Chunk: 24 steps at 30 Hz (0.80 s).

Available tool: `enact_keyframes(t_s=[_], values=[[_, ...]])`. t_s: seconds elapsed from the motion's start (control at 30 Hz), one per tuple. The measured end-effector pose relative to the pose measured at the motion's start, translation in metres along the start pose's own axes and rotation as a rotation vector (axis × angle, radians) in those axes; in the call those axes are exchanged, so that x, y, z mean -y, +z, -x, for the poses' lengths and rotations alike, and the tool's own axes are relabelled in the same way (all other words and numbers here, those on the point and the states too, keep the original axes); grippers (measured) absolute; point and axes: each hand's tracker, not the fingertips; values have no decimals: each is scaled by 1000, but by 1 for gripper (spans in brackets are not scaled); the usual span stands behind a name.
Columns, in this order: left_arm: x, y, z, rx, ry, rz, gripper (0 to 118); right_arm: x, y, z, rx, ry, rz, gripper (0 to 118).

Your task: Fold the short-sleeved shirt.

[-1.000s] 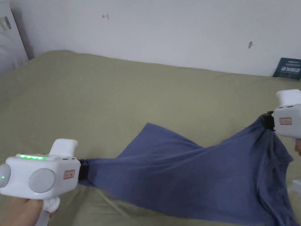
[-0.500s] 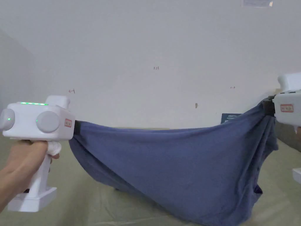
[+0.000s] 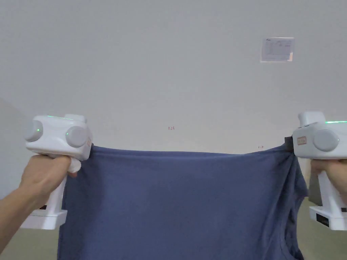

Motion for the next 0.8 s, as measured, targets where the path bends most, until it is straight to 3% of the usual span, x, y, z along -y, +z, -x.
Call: enact_keyframes(t_s=[0.5,0.8], values=[[-60,-113,-26,-94,5,-30,4,-49,-127,30,30,23,-15,1],[-56,-173,-37,-129,20,-46,4,-50,-179,50,39,18,-53,1]])
